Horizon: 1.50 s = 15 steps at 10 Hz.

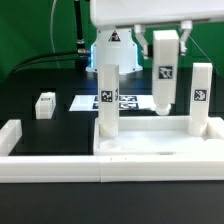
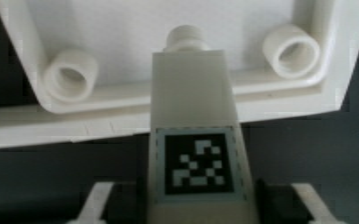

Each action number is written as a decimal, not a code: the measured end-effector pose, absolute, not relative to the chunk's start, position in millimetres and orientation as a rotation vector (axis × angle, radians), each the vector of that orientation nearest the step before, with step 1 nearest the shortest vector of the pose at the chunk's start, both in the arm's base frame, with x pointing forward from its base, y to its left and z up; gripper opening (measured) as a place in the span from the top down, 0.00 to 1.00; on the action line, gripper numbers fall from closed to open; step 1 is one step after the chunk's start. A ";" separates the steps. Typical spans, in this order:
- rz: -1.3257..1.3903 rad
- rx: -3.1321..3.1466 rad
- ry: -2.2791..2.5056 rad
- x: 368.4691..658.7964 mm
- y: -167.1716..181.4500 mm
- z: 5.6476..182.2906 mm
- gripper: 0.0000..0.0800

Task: Assemble desk

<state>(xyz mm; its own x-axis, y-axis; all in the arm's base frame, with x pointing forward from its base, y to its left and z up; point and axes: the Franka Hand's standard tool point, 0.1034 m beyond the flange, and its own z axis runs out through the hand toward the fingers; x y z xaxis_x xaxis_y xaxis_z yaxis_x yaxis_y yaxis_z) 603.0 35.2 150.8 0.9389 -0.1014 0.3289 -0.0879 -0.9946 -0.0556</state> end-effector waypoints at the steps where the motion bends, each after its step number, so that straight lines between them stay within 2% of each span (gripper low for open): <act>1: -0.522 -3.054 0.150 603.2 34.9 150.6 0.64; 3: -0.521 -3.055 0.149 602.9 35.1 149.9 0.64; 6: -0.563 -3.031 0.122 622.3 67.5 150.1 0.64; 7: -0.579 -3.033 0.121 621.8 63.8 149.6 0.64; 9: -0.798 -3.005 0.116 625.4 61.2 152.8 0.64; 11: -0.898 -2.960 0.157 617.7 78.0 148.4 0.64; 12: -0.848 -2.948 0.182 616.3 94.6 145.9 0.64; 15: -0.854 -2.944 0.194 619.1 93.0 147.6 0.64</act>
Offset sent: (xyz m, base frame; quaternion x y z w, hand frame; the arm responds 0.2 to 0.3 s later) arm 0.0000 0.0000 0.0000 0.0000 0.0000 0.0000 1.0000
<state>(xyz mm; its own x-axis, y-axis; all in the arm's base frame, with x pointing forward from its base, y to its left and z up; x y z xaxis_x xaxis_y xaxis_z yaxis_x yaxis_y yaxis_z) 619.1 93.0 147.6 0.8375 -0.1402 0.5282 -0.1015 -0.9896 -0.1019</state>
